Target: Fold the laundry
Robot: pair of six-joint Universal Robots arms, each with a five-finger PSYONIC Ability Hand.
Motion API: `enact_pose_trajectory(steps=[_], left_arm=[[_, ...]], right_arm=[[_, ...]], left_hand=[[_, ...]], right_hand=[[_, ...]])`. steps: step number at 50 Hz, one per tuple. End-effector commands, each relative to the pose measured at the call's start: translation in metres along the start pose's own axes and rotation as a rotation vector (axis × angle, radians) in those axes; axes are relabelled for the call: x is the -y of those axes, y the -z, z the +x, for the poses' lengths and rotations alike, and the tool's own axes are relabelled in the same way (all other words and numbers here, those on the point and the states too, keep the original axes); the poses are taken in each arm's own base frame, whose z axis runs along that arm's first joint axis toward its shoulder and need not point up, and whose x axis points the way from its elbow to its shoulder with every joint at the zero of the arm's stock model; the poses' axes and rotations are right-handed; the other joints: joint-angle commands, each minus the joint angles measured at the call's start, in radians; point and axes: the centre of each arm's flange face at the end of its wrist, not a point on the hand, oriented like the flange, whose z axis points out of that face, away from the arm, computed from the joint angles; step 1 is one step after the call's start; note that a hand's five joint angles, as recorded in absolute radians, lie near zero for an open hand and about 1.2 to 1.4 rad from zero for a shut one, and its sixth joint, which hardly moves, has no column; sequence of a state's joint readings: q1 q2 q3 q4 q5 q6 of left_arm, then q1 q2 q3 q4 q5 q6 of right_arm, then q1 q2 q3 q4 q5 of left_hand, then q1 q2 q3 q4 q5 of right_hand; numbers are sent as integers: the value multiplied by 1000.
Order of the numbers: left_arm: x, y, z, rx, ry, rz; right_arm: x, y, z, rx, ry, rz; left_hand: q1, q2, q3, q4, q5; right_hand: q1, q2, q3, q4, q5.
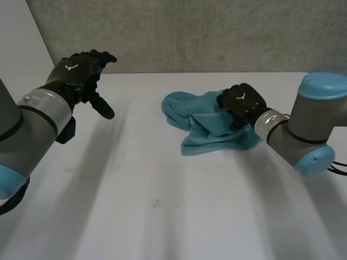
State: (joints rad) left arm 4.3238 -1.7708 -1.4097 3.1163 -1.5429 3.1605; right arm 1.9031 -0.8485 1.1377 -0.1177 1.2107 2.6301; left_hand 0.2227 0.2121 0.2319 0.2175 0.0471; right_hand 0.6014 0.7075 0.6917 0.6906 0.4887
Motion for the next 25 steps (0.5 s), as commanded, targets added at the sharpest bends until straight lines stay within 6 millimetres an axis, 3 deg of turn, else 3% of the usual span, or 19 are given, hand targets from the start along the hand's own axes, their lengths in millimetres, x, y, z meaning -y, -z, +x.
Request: enact_pose_trajectory(steps=[1, 6, 7, 9, 15, 25], left_arm=[[-17, -7, 2, -3, 7, -42], [-29, -10, 9, -22, 27, -75], [-32, -10, 11, -28, 38, -80], [-40, -13, 15, -37, 79, -92], [-61, -20, 29, -63, 210, -126], [-87, -17, 54, -110, 429, -213]], right_arm=[[-8, -15, 3, -37, 6, -8], [36, -2, 25, -114, 10, 71], [56, 7, 31, -132, 8, 110], [74, 17, 33, -143, -5, 142], [125, 52, 12, -101, -70, 242], [159, 79, -25, -101, -84, 275]], left_hand=[[11, 22, 2, 17, 12], [11, 22, 2, 17, 12], [11, 22, 2, 17, 12], [14, 25, 5, 20, 15], [35, 45, 26, 40, 36], [123, 133, 114, 128, 124]], right_hand=[[795, 689, 705, 706, 733], [795, 689, 705, 706, 733], [795, 689, 705, 706, 733], [795, 689, 705, 706, 733], [795, 689, 705, 706, 733], [795, 689, 705, 706, 733]])
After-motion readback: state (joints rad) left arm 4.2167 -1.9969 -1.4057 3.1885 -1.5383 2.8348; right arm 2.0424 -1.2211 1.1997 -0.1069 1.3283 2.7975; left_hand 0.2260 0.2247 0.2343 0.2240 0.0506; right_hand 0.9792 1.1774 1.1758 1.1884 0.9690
